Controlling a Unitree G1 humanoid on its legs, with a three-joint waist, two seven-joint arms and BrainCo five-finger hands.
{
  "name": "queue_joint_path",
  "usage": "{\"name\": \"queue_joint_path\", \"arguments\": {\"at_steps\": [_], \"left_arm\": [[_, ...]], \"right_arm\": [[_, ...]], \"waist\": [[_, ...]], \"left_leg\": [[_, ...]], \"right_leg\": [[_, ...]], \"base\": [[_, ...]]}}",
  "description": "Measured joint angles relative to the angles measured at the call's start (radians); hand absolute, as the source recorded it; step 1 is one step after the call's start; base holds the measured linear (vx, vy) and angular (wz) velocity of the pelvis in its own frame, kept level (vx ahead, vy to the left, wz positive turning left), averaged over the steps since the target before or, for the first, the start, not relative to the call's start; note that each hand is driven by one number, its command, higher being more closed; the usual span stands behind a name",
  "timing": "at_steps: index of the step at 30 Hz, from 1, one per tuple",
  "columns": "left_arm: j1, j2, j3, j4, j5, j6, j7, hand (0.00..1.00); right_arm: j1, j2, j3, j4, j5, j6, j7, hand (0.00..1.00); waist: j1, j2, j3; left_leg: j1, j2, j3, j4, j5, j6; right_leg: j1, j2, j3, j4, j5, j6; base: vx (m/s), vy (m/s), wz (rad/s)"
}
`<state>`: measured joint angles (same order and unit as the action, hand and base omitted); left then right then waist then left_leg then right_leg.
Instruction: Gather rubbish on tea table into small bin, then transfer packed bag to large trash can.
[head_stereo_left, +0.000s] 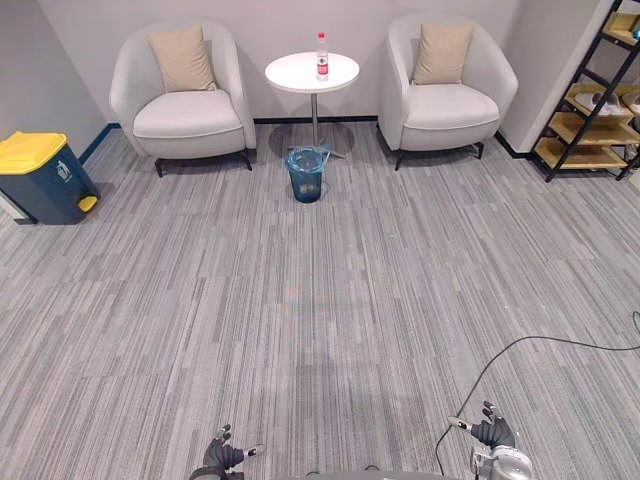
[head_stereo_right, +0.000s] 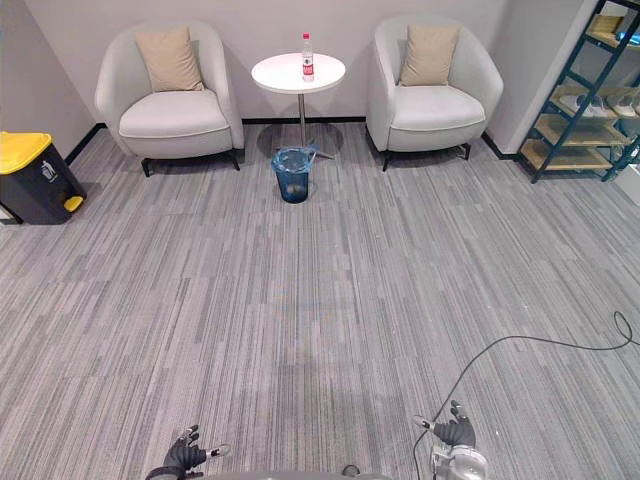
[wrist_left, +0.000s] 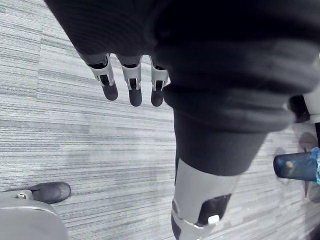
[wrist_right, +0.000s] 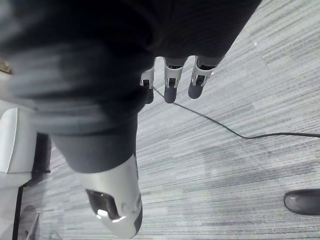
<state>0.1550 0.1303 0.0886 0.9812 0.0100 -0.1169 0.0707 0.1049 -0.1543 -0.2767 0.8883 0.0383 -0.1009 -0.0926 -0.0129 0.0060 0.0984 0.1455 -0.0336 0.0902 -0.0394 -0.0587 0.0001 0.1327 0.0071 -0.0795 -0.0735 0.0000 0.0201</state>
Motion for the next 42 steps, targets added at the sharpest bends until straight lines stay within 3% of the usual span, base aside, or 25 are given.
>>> {"name": "queue_joint_path", "arguments": {"at_steps": [13,18,21,23,25,27,29,30,32,33,34,35,36,37,39,40,41,42], "left_arm": [[0.000,0.000,-0.009,-0.033,-0.010,0.000,0.001,0.00],[-0.004,0.000,-0.009,-0.052,-0.019,0.000,0.002,0.00],[-0.014,0.000,-0.010,-0.079,-0.021,0.000,0.002,0.00],[-0.021,0.001,-0.013,-0.087,-0.028,0.000,0.003,0.00],[-0.031,0.008,-0.038,-0.090,-0.040,0.000,0.007,0.00],[-0.049,0.018,-0.055,-0.091,-0.040,0.000,0.011,0.00],[-0.056,0.028,-0.054,-0.091,-0.041,0.000,0.021,0.00],[-0.061,0.030,-0.052,-0.091,-0.047,0.000,0.022,0.00],[-0.074,0.028,-0.049,-0.090,-0.049,0.001,0.023,0.00],[-0.080,0.030,-0.049,-0.090,-0.049,0.000,0.023,0.00],[-0.078,0.032,-0.049,-0.087,-0.049,0.001,0.023,0.00],[-0.079,0.020,-0.048,-0.083,-0.048,0.000,0.023,0.00],[-0.081,0.018,-0.048,-0.083,-0.048,-0.001,0.022,0.00],[-0.088,0.016,-0.048,-0.082,-0.048,-0.001,0.023,0.00],[-0.101,0.000,-0.046,-0.083,-0.048,-0.002,0.023,0.00],[-0.099,-0.007,-0.045,-0.084,-0.048,-0.002,0.023,0.00],[-0.089,-0.012,-0.045,-0.088,-0.048,-0.002,0.021,0.00],[-0.085,-0.012,-0.045,-0.088,-0.048,-0.002,0.020,0.00]], "right_arm": [[-0.002,0.004,-0.002,-0.012,0.011,0.000,-0.018,0.00],[-0.011,0.004,-0.031,-0.014,0.013,0.002,-0.021,0.00],[-0.028,-0.006,-0.042,-0.035,0.032,0.002,-0.026,0.00],[-0.034,-0.008,-0.042,-0.052,0.032,0.002,-0.035,0.00],[-0.052,-0.007,-0.041,-0.053,0.032,0.002,-0.037,0.00],[-0.052,-0.007,-0.040,-0.052,0.032,0.003,-0.037,0.00],[-0.061,-0.008,-0.035,-0.052,0.032,0.008,-0.038,0.00],[-0.076,-0.013,-0.034,-0.052,0.032,0.011,-0.038,0.00],[-0.087,-0.027,-0.025,-0.053,0.032,0.013,-0.038,0.00],[-0.087,-0.033,-0.022,-0.053,0.032,0.014,-0.038,0.00],[-0.077,-0.039,-0.022,-0.059,0.032,0.015,-0.039,0.00],[-0.075,-0.053,-0.023,-0.059,0.032,0.018,-0.039,0.00],[-0.075,-0.054,-0.024,-0.061,0.032,0.019,-0.040,0.00],[-0.075,-0.052,-0.024,-0.074,0.032,0.021,-0.040,0.00],[-0.077,-0.050,-0.021,-0.090,0.032,0.020,-0.039,0.00],[-0.071,-0.048,-0.018,-0.090,0.033,0.020,-0.039,0.00],[-0.061,-0.045,-0.013,-0.090,0.046,0.019,-0.039,0.00],[-0.057,-0.045,-0.006,-0.090,0.057,0.017,-0.040,0.00]], "waist": [[0.001,-0.001,-0.001],[0.001,0.005,0.000],[0.001,0.021,0.010],[0.001,0.032,0.019],[-0.004,0.039,0.033],[-0.009,0.042,0.058],[-0.013,0.041,0.069],[-0.024,0.035,0.081],[-0.031,0.050,0.099],[-0.031,0.049,0.099],[-0.032,0.039,0.100],[-0.032,0.058,0.101],[-0.033,0.061,0.099],[-0.040,0.061,0.099],[-0.057,0.062,0.099],[-0.059,0.064,0.102],[-0.051,0.061,0.106],[-0.048,0.060,0.106]], "left_leg": [[-0.039,0.023,0.043,0.008,-0.019,0.005],[-0.074,0.035,0.064,0.071,-0.073,0.009],[-0.086,0.037,0.091,0.102,-0.107,0.011],[-0.081,0.036,0.113,0.127,-0.129,0.013],[-0.052,0.026,0.129,0.136,-0.133,0.015],[-0.008,0.024,0.124,0.139,-0.164,0.040],[0.014,0.021,0.116,0.139,-0.190,0.038],[0.030,0.031,0.110,0.139,-0.197,0.030],[0.043,0.066,0.101,0.136,-0.209,0.011],[0.048,0.081,0.097,0.135,-0.217,-0.005],[0.071,0.084,0.083,0.132,-0.233,-0.037],[0.083,0.113,0.074,0.133,-0.244,-0.053],[0.078,0.124,0.071,0.147,-0.240,-0.059],[0.063,0.134,0.059,0.182,-0.233,-0.072],[-0.058,0.172,0.035,0.475,-0.190,-0.124],[-0.118,0.200,0.020,0.639,-0.145,-0.130],[-0.182,0.246,0.022,0.844,-0.148,-0.125],[-0.207,0.265,0.033,0.923,-0.149,-0.122]], "right_leg": [[-0.050,0.023,0.033,0.002,-0.012,-0.008],[-0.074,0.030,0.061,0.024,-0.032,-0.012],[-0.141,0.028,0.081,0.161,-0.108,0.000],[-0.209,0.019,0.074,0.325,-0.174,0.045],[-0.309,-0.015,0.022,0.586,-0.210,0.086],[-0.376,-0.062,-0.065,0.757,-0.260,0.073],[-0.426,-0.105,-0.111,0.799,-0.294,0.060],[-0.453,-0.114,-0.124,0.774,-0.295,0.058],[-0.500,-0.105,-0.145,0.681,-0.280,0.049],[-0.521,-0.096,-0.137,0.568,-0.221,0.044],[-0.511,-0.098,-0.141,0.497,-0.067,0.006],[-0.510,-0.086,-0.159,0.527,-0.080,-0.032],[-0.511,-0.082,-0.165,0.540,-0.102,-0.045],[-0.509,-0.081,-0.176,0.554,-0.129,-0.054],[-0.430,-0.068,-0.210,0.502,-0.162,-0.075],[-0.368,-0.053,-0.220,0.453,-0.162,-0.078],[-0.276,-0.026,-0.228,0.389,-0.160,-0.086],[-0.231,-0.014,-0.227,0.358,-0.159,-0.090]], "base": [[0.00,-0.023,-0.09],[0.09,-0.013,-0.17],[0.13,0.028,-0.23],[0.10,0.050,-0.26],[0.12,0.071,-0.07],[0.15,0.041,0.08],[0.23,-0.006,0.09],[0.26,-0.092,0.17],[0.25,-0.137,0.16],[0.34,-0.195,0.20],[0.38,-0.205,0.17],[0.39,-0.237,0.18],[0.30,-0.207,0.13],[0.42,-0.345,0.31],[0.39,-0.322,0.42],[0.37,-0.248,0.28],[0.37,-0.227,0.10],[0.34,-0.186,-0.13]]}}
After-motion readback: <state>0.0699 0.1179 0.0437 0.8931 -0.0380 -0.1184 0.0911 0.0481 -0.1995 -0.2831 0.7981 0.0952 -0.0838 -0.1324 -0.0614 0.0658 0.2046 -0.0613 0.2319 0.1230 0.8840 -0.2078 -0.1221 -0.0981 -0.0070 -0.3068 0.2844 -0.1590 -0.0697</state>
